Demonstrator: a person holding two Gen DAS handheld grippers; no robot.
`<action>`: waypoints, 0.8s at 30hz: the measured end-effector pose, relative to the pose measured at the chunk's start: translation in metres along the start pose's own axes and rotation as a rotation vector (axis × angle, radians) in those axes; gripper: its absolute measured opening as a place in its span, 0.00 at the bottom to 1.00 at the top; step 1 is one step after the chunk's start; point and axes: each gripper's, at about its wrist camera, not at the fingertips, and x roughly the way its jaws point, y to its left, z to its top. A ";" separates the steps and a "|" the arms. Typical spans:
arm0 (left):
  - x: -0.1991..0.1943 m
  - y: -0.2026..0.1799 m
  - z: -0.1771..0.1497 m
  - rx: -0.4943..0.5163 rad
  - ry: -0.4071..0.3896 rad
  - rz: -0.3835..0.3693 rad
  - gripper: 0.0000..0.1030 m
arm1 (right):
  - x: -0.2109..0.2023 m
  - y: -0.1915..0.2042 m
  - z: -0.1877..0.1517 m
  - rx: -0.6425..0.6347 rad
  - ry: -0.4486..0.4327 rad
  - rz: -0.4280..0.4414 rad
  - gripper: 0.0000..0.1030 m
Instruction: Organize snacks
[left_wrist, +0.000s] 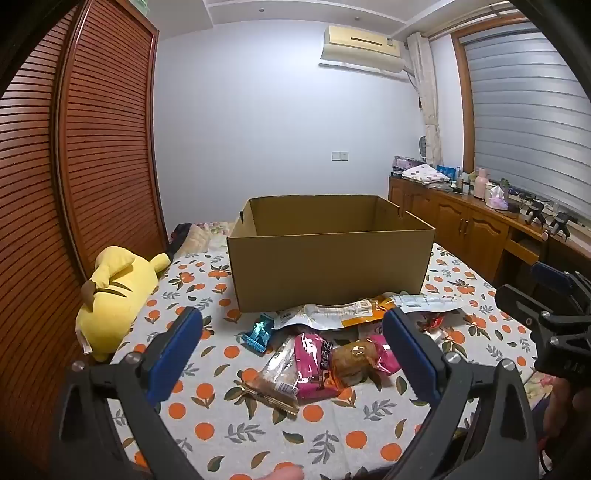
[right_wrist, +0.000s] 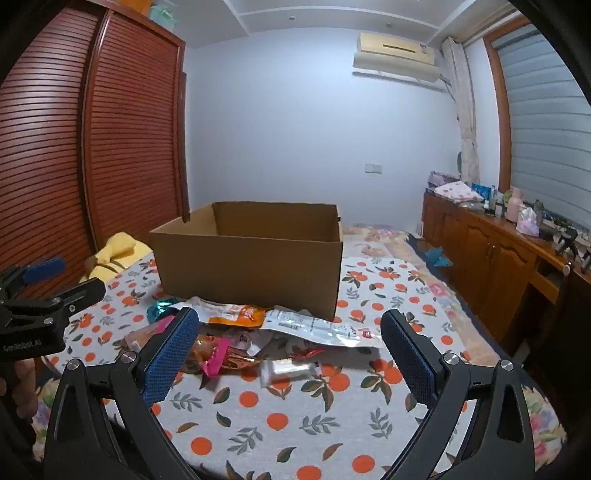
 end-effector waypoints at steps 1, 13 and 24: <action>0.000 0.000 0.000 0.000 -0.001 0.000 0.96 | -0.001 0.000 0.000 0.007 -0.019 -0.003 0.98; 0.000 0.004 -0.001 0.001 0.001 0.005 0.96 | 0.000 -0.001 -0.001 0.003 -0.004 -0.004 0.98; -0.001 0.003 -0.001 0.001 0.001 0.006 0.96 | -0.002 0.002 0.001 0.005 -0.005 -0.006 0.98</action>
